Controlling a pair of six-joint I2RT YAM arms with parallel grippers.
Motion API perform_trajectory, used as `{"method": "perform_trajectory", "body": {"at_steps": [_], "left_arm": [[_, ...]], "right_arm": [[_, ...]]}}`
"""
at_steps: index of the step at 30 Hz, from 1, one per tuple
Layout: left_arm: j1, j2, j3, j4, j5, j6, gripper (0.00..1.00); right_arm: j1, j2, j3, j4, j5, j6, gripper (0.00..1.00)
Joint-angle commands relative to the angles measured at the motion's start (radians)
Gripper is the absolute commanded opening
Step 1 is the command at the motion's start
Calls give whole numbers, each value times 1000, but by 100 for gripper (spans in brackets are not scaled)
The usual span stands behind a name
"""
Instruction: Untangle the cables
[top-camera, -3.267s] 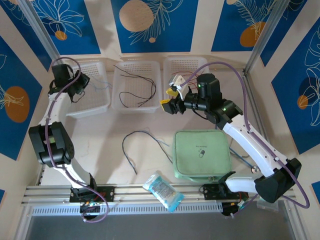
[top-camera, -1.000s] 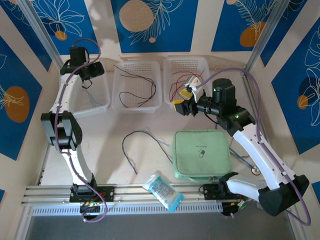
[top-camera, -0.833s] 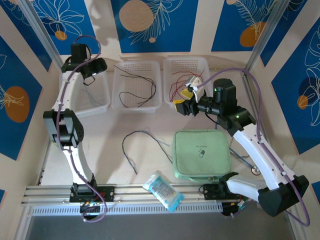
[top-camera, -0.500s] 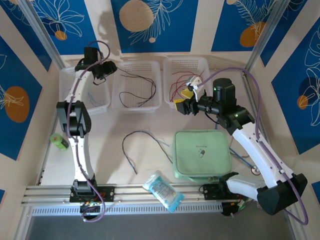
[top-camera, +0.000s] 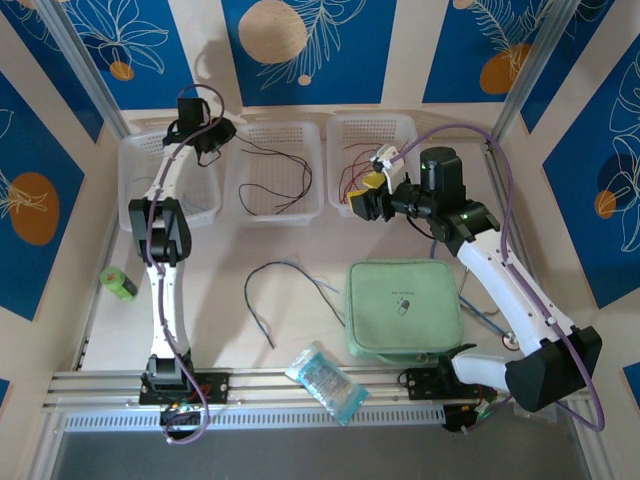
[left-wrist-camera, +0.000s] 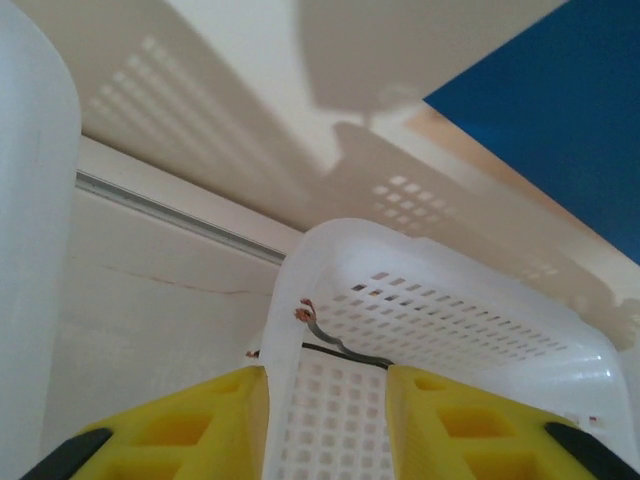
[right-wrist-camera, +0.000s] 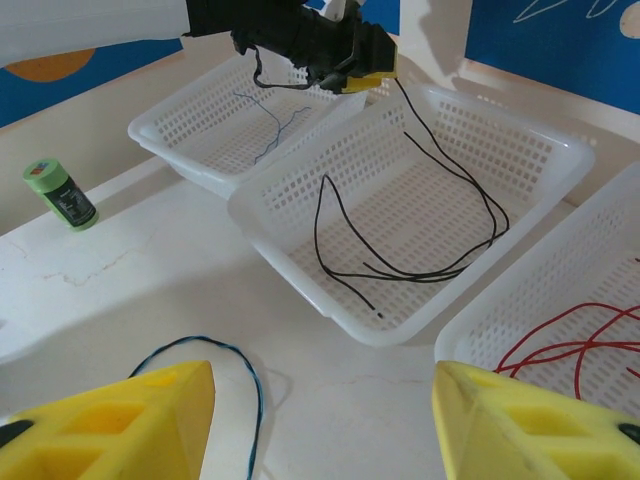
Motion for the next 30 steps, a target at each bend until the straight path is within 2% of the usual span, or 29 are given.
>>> {"method": "perform_trajectory", "body": {"at_steps": [1,5,18,27,30], "left_arm": [[-2,37,52,39,11,-28,33],[-3,43,54,52,3,-25,28],[-3,103,123,64,9,-54,28],[-6,90,126,72,20,-56,0],[-11,72,126,61,28,-51,0]], "right_arm": [[-12,5,37,-8,-23,8,60],[-22,3,40,-5,-26,8,60],[-34,-4,86,-64,-8,-18,59],[-44,-41,81,-74,-2,-12,60],[-43,-46,77,-68,-8,-4,60]]}}
